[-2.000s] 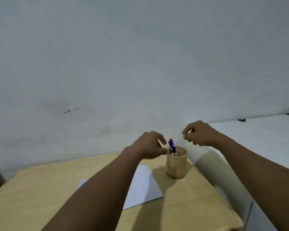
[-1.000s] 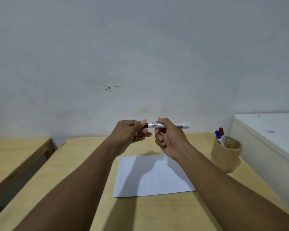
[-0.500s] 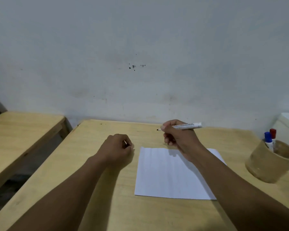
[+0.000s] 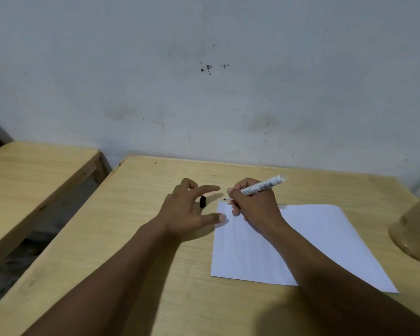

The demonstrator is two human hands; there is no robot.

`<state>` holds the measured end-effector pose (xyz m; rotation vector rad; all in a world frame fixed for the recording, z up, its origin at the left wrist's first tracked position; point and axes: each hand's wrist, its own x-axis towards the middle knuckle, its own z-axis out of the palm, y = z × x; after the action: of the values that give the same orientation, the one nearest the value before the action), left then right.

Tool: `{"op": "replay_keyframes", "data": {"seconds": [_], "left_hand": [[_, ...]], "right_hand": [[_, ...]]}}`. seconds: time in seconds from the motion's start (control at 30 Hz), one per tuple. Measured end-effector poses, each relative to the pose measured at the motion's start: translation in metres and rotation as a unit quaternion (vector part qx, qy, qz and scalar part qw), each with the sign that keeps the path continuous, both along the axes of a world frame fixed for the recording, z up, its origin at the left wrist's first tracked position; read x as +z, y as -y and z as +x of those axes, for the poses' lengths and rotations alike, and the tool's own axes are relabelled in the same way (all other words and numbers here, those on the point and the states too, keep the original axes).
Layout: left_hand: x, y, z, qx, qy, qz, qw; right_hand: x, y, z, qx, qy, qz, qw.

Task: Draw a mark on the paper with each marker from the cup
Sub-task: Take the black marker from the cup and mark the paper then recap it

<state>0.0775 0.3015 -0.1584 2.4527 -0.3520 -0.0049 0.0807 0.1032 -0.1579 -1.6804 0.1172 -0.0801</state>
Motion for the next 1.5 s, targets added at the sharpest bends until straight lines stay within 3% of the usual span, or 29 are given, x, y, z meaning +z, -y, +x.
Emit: {"op": "replay_keyframes", "data": {"seconds": [0.13, 0.63, 0.9, 1.03, 1.2, 1.33, 1.43, 1.5], "left_hand": [[-0.004, 0.002, 0.000, -0.004, 0.028, 0.056, 0.998], [-0.004, -0.001, 0.007, -0.023, 0.032, 0.069, 0.997], [-0.003, -0.001, 0.007, -0.019, 0.020, 0.072, 0.997], [-0.001, -0.001, 0.006, -0.018, 0.009, 0.076, 0.997], [0.007, -0.006, 0.006, 0.012, -0.026, -0.031, 0.999], [0.007, -0.015, 0.007, 0.044, 0.015, -0.048, 0.998], [0.017, -0.011, 0.007, 0.083, 0.002, -0.127, 0.988], [0.032, -0.003, 0.007, 0.090, -0.030, -0.230, 0.969]], "right_hand": [[-0.004, 0.000, 0.001, 0.008, 0.007, -0.005, 1.000], [-0.014, -0.001, 0.001, 0.039, 0.045, -0.048, 0.997], [-0.013, -0.001, 0.002, 0.058, 0.023, -0.025, 0.998], [-0.001, 0.002, 0.000, 0.020, 0.007, 0.021, 1.000], [0.018, 0.008, 0.003, -0.032, -0.064, 0.116, 0.991], [0.037, 0.018, 0.004, -0.055, -0.074, 0.217, 0.972], [0.061, 0.028, 0.002, -0.053, -0.062, 0.239, 0.968], [0.076, 0.039, -0.001, -0.045, -0.071, 0.261, 0.962]]}}
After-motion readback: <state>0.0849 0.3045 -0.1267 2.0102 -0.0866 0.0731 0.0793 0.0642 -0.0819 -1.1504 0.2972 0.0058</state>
